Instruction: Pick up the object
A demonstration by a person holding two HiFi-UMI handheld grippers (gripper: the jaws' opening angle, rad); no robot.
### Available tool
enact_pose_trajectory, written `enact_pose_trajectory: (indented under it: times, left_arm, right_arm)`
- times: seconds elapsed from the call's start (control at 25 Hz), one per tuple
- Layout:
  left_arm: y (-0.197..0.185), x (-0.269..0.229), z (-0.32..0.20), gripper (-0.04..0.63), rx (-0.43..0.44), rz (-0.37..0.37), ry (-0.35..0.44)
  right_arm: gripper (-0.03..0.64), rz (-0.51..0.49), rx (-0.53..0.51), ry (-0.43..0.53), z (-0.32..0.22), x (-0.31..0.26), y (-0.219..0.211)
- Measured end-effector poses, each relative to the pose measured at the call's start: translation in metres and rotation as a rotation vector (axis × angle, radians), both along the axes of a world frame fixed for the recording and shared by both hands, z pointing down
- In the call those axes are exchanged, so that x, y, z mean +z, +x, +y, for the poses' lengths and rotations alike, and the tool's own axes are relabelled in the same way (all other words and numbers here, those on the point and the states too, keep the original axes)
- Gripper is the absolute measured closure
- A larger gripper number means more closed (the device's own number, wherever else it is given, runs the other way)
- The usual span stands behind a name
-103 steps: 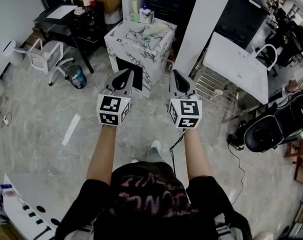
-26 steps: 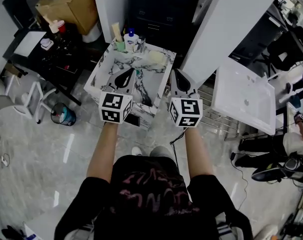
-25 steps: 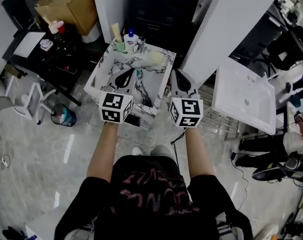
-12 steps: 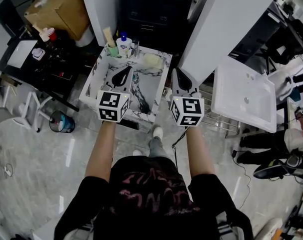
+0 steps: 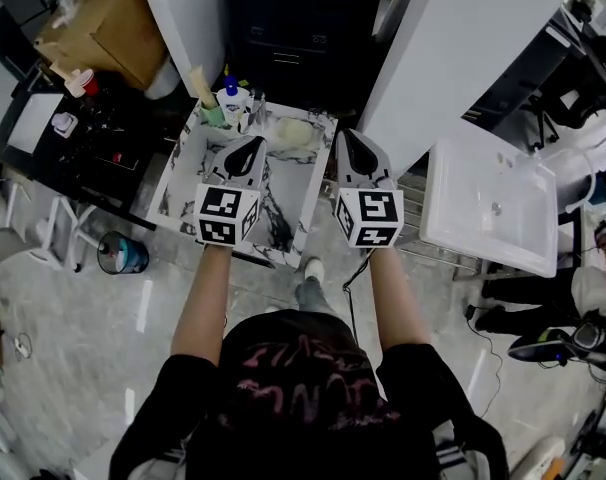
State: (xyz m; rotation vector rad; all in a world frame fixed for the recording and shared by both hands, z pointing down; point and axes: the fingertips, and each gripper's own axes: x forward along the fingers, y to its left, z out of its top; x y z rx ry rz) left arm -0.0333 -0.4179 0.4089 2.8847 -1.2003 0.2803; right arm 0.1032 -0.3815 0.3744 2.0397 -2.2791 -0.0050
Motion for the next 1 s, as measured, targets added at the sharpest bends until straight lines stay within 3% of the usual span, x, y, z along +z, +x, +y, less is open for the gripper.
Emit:
enact_pose_trajectory:
  times: [0.4, 0.76, 0.88, 1.0]
  left_arm:
    - [0.048, 0.047, -0.044, 0.578, 0.059, -0.090, -0.061]
    - [0.099, 0.127, -0.066, 0.576, 0.188, -0.318, -0.141]
    - [0.114, 0.156, -0.074, 0.473, 0.234, -0.381, -0.174]
    - [0.126, 0.181, -0.083, 0.452, 0.275, -0.441, -0.206]
  right_arm:
    - [0.601, -0.011, 0.009, -0.031, -0.037, 0.018, 0.034]
    - [0.601, -0.028, 0.023, -0.065, -0.056, 0.039, 0.064]
    - [0.601, -0.034, 0.022, -0.079, -0.066, 0.047, 0.071]
    - [0.601, -0.037, 0.018, -0.090, -0.075, 0.054, 0.076]
